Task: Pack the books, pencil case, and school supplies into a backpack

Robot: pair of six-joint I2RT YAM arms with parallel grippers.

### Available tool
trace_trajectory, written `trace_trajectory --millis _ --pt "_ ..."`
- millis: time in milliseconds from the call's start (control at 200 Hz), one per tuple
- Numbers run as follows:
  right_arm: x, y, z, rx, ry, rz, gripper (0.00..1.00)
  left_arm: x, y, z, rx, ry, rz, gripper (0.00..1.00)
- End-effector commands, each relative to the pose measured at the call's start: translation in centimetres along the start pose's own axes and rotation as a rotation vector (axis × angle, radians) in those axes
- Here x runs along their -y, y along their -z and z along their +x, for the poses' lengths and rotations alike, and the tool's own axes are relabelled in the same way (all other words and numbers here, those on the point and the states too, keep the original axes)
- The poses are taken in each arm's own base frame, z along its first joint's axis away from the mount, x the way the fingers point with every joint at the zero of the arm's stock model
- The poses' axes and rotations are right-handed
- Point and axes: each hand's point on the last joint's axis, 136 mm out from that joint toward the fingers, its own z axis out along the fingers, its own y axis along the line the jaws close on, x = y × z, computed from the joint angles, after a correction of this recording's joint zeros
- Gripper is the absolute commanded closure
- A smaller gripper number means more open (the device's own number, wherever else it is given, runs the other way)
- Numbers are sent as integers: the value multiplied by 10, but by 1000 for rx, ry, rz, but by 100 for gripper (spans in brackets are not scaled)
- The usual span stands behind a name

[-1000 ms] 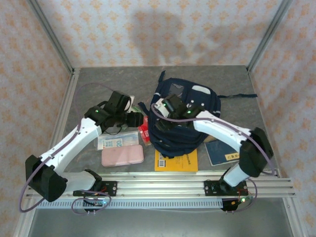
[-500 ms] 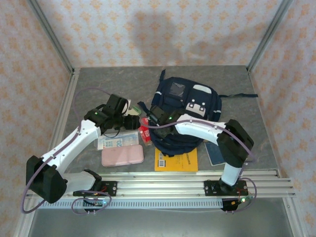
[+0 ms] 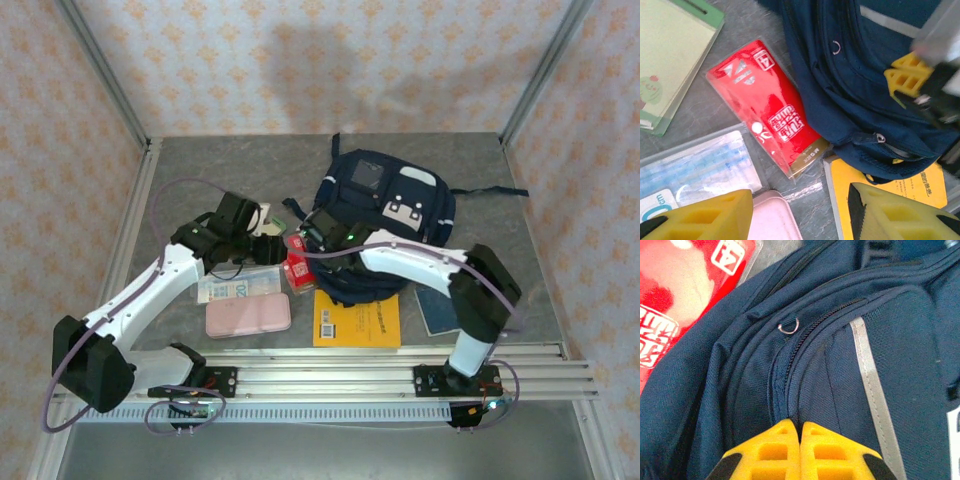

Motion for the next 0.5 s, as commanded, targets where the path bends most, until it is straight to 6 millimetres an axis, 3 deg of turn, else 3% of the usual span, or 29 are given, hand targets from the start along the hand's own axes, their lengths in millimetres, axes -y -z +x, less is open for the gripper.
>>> trace_trajectory --millis 0,235,370,495 --pt "19 36 -18 109 -51 -52 100 23 13 -12 41 -131 21 47" --pt "36 61 -12 187 -195 -193 100 60 -3 -7 31 -356 33 46" --pt "34 70 -13 230 -243 -263 100 75 -12 -5 34 -513 35 46" --pt "31 71 -12 234 -251 -285 100 86 -30 9 -53 -656 49 45"
